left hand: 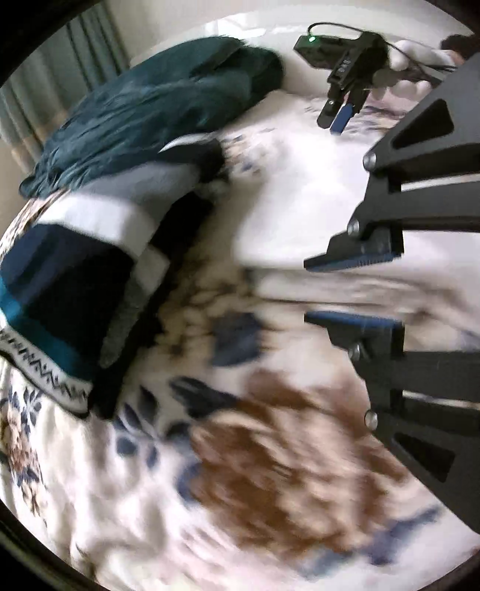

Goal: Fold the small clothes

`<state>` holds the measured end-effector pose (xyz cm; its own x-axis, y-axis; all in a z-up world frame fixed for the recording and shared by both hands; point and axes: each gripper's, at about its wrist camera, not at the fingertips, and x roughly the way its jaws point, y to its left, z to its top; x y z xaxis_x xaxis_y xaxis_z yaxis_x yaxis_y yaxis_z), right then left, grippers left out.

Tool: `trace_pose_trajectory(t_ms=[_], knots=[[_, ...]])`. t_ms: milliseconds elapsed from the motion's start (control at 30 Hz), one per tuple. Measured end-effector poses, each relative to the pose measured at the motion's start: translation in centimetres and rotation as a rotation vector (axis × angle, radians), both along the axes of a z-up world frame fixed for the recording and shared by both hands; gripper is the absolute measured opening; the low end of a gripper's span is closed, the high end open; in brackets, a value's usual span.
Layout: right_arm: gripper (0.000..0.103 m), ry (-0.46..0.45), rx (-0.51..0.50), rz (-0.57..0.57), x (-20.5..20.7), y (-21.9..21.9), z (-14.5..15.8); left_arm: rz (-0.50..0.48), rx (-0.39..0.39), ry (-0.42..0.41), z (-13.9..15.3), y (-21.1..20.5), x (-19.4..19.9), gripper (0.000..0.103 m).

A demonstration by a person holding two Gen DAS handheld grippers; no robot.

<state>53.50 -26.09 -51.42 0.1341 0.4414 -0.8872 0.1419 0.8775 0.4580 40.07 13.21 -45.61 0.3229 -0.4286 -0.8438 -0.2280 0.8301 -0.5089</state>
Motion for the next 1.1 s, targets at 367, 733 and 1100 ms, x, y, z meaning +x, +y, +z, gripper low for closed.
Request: trace_pose_trajectory(t_ms=[367, 733, 1100], knots=[[0.061, 0.238, 0.062, -0.131, -24.9, -1.8, 1.4, -0.222, 0.028, 0.228, -0.4, -2.6, -19.1, 0.042], [0.060, 0.396, 0.074, -0.131, -39.7, 2.2, -6.3, -0.204, 0.129, 0.250, -2.4, -5.0, -25.8, 0.027], [0.010, 0.278, 0.004, -0.109, -40.5, 4.6, -3.6, -0.080, 0.092, 0.129, 3.0, -5.4, -29.1, 0.007]])
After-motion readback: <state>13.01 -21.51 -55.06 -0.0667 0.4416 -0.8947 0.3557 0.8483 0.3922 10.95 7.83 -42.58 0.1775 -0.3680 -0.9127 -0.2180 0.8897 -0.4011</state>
